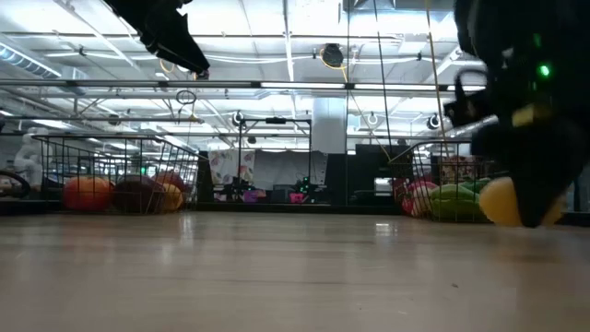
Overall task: Sort produce into baskets
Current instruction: Put the top lemon into the left wire basket
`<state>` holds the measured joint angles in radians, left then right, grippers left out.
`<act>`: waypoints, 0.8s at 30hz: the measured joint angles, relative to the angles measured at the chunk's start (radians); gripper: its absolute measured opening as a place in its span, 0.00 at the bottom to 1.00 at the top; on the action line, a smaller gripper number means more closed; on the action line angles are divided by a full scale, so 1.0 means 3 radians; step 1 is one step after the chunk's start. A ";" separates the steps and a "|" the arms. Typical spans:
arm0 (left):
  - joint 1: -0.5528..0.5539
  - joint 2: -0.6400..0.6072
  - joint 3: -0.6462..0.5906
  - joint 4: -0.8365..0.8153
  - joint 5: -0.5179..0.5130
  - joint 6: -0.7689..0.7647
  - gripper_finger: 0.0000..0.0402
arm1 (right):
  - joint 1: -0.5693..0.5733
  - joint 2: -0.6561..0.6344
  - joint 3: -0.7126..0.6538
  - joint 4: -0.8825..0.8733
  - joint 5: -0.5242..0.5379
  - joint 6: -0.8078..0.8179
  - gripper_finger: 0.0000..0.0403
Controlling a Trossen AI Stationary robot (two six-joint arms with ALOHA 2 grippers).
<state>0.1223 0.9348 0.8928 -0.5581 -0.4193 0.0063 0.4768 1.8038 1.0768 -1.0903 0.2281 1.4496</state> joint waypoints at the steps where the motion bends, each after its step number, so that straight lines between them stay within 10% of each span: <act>1: 0.0000 0.0000 0.0000 0.0004 0.0043 0.0001 0.72 | -0.0006 0.0000 0.0081 -0.0005 0.0052 -0.0083 0.52; 12: -0.0151 -0.0373 -0.0004 -0.0009 0.0613 0.0141 0.72 | -0.0093 -0.0001 0.1284 0.0431 0.2048 -0.2063 0.54; 18: -0.0287 -0.1019 0.0010 -0.0001 0.0361 -0.0189 0.72 | -0.0378 -0.0005 0.1479 0.2166 0.3315 -0.4111 0.53; 21: -0.0363 -0.1292 0.0000 0.0030 0.0356 -0.0128 0.72 | -0.0681 0.0023 0.1479 0.3279 0.3000 -0.5026 0.53; 24: -0.0416 -0.1500 -0.0039 0.0096 0.0340 0.0007 0.72 | -0.1047 0.0120 0.1482 0.4068 0.1952 -0.5333 0.53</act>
<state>-0.0024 0.4849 0.8810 -0.5293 -0.3173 0.0084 0.1628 1.8397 1.5215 0.1300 0.8136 -0.1503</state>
